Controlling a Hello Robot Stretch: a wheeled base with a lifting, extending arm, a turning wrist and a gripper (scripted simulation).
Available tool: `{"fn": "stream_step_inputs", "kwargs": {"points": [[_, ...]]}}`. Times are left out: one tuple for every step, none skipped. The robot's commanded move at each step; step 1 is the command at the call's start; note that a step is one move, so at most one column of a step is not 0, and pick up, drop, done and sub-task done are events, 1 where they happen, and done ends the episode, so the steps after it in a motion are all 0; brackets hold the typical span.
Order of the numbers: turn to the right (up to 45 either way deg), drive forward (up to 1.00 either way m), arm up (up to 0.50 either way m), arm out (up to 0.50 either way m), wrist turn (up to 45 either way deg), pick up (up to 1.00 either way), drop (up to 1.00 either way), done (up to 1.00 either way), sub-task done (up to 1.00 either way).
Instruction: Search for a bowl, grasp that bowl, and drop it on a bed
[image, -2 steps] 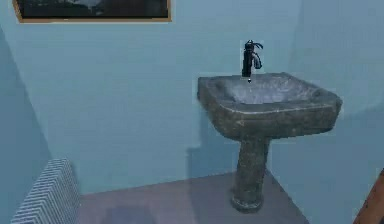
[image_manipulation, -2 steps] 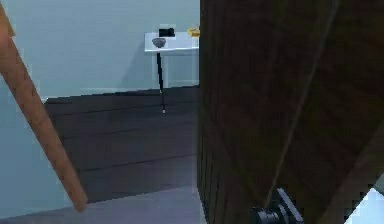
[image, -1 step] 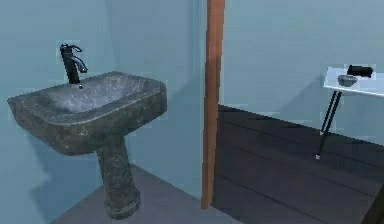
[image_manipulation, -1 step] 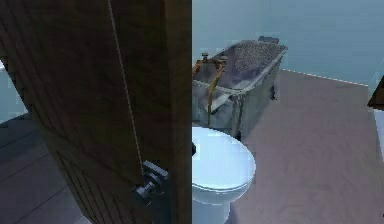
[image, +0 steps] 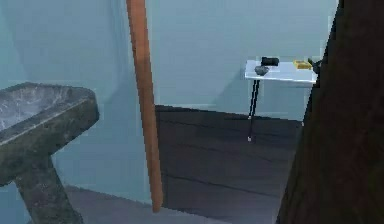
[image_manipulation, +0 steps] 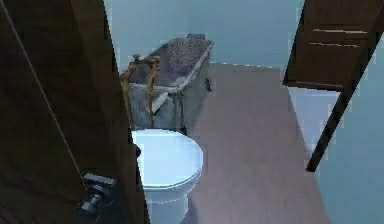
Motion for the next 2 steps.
{"fn": "stream_step_inputs", "kwargs": {"points": [[0.0,1.00,0.00,0.00,0.0,0.00,0.00,0.00,0.00],[0.0,0.20,0.00,0.00,0.0,0.00,0.00,0.00,0.00]]}}
